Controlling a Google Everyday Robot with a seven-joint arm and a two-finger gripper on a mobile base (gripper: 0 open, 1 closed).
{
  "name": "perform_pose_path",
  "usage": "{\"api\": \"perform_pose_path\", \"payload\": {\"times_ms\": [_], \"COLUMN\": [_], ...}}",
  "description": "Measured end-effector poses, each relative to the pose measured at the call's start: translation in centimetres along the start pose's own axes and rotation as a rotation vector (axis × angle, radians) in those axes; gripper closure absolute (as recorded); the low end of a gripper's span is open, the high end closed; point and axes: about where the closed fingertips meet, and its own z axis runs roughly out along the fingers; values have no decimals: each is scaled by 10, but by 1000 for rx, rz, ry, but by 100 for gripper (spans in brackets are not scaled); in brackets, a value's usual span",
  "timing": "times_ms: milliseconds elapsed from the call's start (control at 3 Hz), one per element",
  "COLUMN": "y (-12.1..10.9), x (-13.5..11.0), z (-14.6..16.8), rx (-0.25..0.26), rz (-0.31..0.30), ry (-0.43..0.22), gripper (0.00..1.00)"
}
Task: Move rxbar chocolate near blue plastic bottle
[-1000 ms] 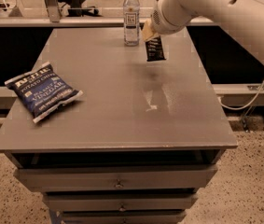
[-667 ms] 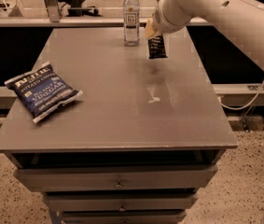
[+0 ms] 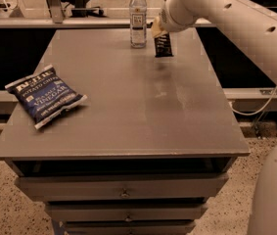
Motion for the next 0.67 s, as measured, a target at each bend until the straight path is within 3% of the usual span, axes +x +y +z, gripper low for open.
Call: {"api": "perform_pose_path", "payload": {"times_ms": [667], "y": [9], "x": [-2], "z": [28], "rx": [-49], "rz": [-39], "ry": [0], "gripper": [100]}}
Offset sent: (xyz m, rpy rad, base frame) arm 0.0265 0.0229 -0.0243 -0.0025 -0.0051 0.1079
